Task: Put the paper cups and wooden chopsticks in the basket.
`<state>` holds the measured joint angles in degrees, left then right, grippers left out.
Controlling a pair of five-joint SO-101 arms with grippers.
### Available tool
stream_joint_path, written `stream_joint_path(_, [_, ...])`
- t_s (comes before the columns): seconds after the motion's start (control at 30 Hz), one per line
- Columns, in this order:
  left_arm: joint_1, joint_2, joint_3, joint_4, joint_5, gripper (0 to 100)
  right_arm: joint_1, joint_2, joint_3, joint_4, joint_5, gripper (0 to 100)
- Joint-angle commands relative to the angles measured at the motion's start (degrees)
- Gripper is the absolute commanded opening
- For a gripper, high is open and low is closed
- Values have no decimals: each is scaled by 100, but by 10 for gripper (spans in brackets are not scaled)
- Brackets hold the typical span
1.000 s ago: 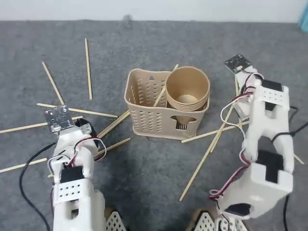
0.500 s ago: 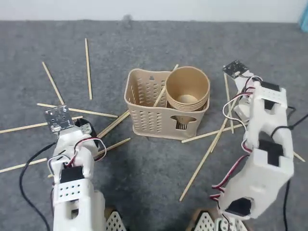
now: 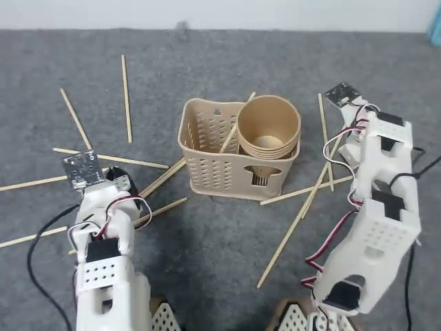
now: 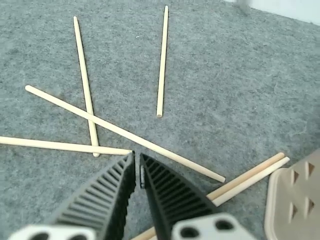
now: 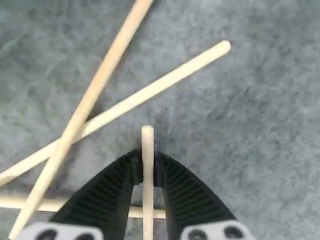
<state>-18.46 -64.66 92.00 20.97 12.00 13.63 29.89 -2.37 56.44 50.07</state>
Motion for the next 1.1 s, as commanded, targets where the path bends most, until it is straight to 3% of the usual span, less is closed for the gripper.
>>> stream_joint_path(0.0, [9, -97, -22, -167, -44, 13, 48, -611, -334, 453, 35, 8])
stream_joint_path(0.13, [9, -97, -22, -167, -44, 13, 40, -1262, -422, 1138, -18, 8])
stream_joint_path(0.6, [-18, -97, -13, -158, -44, 13, 163, -4338, 220, 2598, -1512, 8])
stream_joint_path(0.77, [-35, -97, -13, -149, -44, 13, 110, -5921, 1679, 2229, -1618, 8])
stream_joint_path(1.07, [-35, -97, -13, -149, -44, 13, 119, -8075, 3130, 92, -2752, 8])
